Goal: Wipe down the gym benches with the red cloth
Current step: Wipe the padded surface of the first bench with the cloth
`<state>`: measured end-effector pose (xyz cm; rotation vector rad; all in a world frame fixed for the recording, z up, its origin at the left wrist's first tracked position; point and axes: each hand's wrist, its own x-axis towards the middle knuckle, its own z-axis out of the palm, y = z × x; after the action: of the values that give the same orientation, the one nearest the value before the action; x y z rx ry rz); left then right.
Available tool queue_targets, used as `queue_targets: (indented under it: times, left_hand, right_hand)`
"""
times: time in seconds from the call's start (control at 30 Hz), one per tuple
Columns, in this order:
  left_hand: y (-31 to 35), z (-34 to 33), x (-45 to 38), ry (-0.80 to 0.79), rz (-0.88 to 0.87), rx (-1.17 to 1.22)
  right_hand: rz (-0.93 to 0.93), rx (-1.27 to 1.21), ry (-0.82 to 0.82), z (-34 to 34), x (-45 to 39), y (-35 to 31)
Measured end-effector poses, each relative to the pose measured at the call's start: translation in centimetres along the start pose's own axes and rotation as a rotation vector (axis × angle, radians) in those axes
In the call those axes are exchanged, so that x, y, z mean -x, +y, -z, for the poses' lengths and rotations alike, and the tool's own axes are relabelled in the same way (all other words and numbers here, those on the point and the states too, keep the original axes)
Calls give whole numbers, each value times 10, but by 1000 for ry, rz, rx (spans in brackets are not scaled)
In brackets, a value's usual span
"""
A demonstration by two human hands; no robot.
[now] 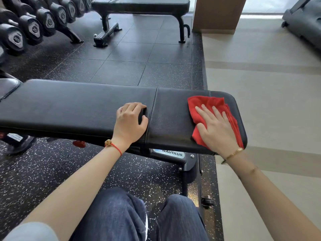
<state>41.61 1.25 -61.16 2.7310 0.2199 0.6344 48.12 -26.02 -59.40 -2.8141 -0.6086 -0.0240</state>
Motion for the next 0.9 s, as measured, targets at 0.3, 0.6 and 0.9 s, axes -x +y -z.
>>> queue_targets:
  times: [0.3,0.6,0.9]
  left_hand:
    - [3,-1,-1,12,4,-24]
    - [5,3,-2,13,11,-31]
    - [6,3,-1,15,3,-41]
  right_hand:
    - [-228,-8,-21,12,-74,21]
    - [44,-29,-65,16,-38,28]
    - [3,19,-45,7,-44,22]
